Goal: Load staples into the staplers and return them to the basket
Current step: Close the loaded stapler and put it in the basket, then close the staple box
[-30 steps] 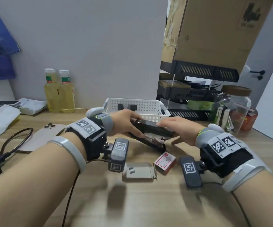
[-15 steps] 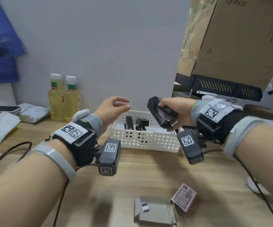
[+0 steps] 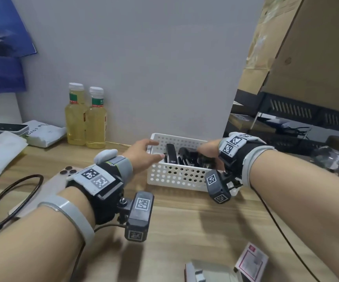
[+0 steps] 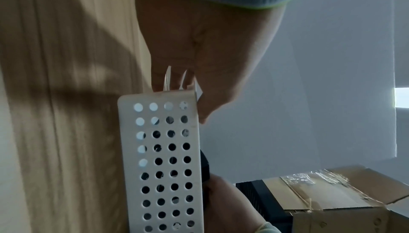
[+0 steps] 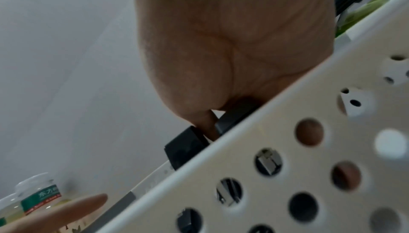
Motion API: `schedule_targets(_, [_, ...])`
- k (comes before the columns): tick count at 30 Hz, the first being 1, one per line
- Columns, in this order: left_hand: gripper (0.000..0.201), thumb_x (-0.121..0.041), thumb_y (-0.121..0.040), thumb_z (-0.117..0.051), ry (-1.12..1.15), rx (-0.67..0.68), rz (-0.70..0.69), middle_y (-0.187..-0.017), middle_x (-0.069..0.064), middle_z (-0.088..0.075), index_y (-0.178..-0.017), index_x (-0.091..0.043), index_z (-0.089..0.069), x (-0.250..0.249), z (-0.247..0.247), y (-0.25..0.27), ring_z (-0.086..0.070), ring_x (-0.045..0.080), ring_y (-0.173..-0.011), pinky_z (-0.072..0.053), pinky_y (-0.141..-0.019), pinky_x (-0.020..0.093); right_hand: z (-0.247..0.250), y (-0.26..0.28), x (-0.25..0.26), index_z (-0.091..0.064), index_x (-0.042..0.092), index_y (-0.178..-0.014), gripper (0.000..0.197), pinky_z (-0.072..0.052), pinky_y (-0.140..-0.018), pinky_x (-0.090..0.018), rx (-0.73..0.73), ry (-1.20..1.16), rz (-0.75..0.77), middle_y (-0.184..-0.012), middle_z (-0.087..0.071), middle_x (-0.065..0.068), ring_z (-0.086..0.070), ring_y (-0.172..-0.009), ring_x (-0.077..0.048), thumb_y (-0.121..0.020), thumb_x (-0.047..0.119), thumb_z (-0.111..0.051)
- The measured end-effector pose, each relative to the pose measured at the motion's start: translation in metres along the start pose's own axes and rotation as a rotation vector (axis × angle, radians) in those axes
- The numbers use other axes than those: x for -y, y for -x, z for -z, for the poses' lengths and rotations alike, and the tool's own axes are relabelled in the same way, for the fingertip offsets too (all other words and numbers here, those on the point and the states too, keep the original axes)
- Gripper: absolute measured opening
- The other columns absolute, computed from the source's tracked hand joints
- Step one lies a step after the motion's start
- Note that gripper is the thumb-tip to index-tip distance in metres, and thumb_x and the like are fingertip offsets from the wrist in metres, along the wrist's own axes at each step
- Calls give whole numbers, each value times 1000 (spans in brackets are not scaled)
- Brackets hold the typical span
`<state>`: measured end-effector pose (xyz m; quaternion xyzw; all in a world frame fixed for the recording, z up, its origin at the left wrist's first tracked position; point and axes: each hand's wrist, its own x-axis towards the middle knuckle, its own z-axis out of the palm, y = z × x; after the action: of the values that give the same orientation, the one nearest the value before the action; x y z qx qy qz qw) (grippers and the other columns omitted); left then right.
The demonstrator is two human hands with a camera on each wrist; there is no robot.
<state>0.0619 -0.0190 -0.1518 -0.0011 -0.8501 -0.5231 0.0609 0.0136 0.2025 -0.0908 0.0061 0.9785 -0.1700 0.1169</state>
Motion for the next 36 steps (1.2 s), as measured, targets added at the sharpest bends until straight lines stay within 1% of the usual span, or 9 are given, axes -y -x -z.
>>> schedule_targets(6, [49, -33, -85, -76, -156, -80, 11, -135, 7, -57, -130, -25, -57, -12, -2, 14, -61, 25, -114, -51, -99, 41, 10, 22, -7, -49, -1, -139, 40, -53, -94, -42, 46, -134, 14, -139, -56, -18, -56, -128, -39, -105, 21, -43])
schedule_targets(10, [34, -28, -82, -78, -196, -168, -146, -115, 6, -62, -110, -23, -60, -45, -4, 45, -62, 20, -98, -55, -87, 36, 26, 50, -13, -59, 5, -115, 25, -56, -86, -36, -138, -133, 126, -111, -66, -16, -65, -97, -26, -100, 23, -49])
schedule_targets(13, [28, -30, -81, -81, -115, 179, -194, -96, 4, -73, -101, -14, -69, -73, -15, 82, -67, 16, -83, -57, -78, 32, 26, 87, -32, -69, 12, -96, 13, -52, -70, -30, -26, -123, 299, -89, -69, -7, -63, -77, -18, -94, 12, -56])
schedule_targets(16, [36, -37, -77, -83, -316, 680, -125, -105, 3, -73, -108, -22, -71, -86, -33, 116, -68, 13, -92, -59, -86, 33, 11, 130, -55, -72, 14, -106, 22, -54, -77, -33, 313, -41, 334, -94, -70, -6, -64, -81, -16, -90, 4, -60])
schedule_targets(21, [58, -52, -66, -85, -831, 888, -139, -114, -8, -65, -117, -39, -60, -90, -65, 154, -67, 15, -101, -59, -89, 35, -23, 171, -96, -65, 33, -115, 42, -54, -98, -38, 492, 186, 273, -120, -61, 0, -62, -103, -15, -81, 9, -74])
schedule_targets(24, [66, -56, -62, -85, -996, 897, -187, -111, -14, -63, -118, -44, -54, -87, -78, 159, -67, 16, -100, -56, -93, 39, -33, 182, -106, -64, 37, -118, 50, -52, -99, -36, 368, 291, 320, -122, -61, 6, -61, -113, -16, -74, 23, -82])
schedule_targets(28, [57, -44, -71, -84, -1077, 811, -306, -114, -12, -63, -121, -36, -59, -89, -85, 153, -65, 16, -102, -55, -91, 35, -39, 178, -118, -62, 33, -112, 45, -54, -89, -32, 252, 345, 326, -114, -64, 9, -64, -104, -15, -73, 31, -83])
schedule_targets(33, [36, -37, -79, -77, -962, 629, -320, -106, -10, -68, -114, -32, -67, -69, -80, 129, -67, 14, -94, -57, -84, 31, -35, 159, -126, -59, 33, -103, 35, -47, -82, -29, 120, 282, 280, -108, -63, 10, -62, -99, -15, -76, 40, -81])
schedule_targets(36, [25, -37, -81, -74, -873, 507, -335, -97, -13, -66, -104, -32, -68, -56, -77, 116, -61, 7, -84, -49, -70, 23, -38, 142, -135, -63, 33, -103, 29, -45, -74, -26, 63, 128, 268, -92, -62, 16, -60, -81, -8, -79, 40, -78])
